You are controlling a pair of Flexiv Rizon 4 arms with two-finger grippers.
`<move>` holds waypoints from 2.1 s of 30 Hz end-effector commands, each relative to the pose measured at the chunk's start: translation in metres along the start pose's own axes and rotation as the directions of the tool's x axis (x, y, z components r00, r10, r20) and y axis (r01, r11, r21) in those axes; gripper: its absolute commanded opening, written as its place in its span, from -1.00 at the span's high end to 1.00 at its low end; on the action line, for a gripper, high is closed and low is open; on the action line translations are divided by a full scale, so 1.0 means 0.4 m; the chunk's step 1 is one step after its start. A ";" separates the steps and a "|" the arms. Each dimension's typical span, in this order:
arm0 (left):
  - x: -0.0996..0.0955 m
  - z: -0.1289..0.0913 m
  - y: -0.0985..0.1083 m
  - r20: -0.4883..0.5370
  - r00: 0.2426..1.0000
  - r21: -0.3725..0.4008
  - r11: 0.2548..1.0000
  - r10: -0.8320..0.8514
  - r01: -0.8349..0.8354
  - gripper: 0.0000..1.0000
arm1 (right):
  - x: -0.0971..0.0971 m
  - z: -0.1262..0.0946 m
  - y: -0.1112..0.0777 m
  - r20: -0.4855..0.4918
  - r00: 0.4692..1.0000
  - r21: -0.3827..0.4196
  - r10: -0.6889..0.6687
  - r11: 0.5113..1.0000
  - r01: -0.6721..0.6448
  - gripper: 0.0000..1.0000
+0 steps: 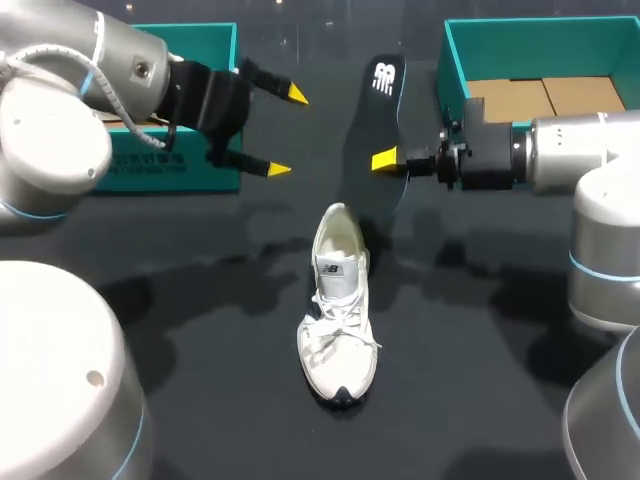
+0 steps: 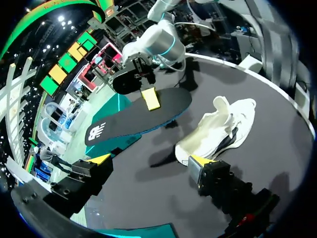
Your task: Take the shoe out of the shoebox, open the shoe tongue, remove and reinsert the insole, then place the shoe into the shoebox
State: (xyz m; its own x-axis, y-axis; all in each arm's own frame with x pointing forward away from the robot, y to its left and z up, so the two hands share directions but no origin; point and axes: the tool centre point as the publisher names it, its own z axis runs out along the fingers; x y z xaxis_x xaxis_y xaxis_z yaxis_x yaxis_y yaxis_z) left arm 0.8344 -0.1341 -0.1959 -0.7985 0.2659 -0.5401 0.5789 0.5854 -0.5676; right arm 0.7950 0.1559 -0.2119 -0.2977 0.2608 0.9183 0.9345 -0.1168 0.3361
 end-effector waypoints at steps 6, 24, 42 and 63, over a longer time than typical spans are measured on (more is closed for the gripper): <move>0.074 -0.002 0.023 -0.420 0.749 -0.272 0.859 -0.512 0.434 -1.00 | -0.006 0.018 -0.020 0.015 0.997 -0.004 -0.074 0.997 0.074 1.00; 0.155 0.055 0.042 -0.273 0.720 -0.443 0.748 -0.638 0.494 -1.00 | -0.056 0.061 -0.030 -0.096 0.975 -0.050 -0.202 0.979 0.198 1.00; 0.243 0.115 0.107 -0.248 0.809 -0.442 0.806 -0.533 0.395 -1.00 | -0.077 0.083 -0.034 -0.124 0.962 -0.035 -0.244 0.970 0.241 1.00; 0.318 0.164 0.119 -0.290 0.843 -0.366 0.867 -0.452 0.339 -1.00 | -0.101 0.117 -0.040 -0.215 0.922 -0.029 -0.323 0.946 0.324 1.00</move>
State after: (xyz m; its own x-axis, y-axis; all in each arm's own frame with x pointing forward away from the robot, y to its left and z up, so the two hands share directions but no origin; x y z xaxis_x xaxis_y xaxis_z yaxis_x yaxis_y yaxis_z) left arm 0.7722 -0.1171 -0.3179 -0.9826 0.1852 -0.0135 0.1722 0.8818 -0.4391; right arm 0.7987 0.1871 -0.2596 -0.6130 0.0817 0.7858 0.7847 -0.0531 0.6176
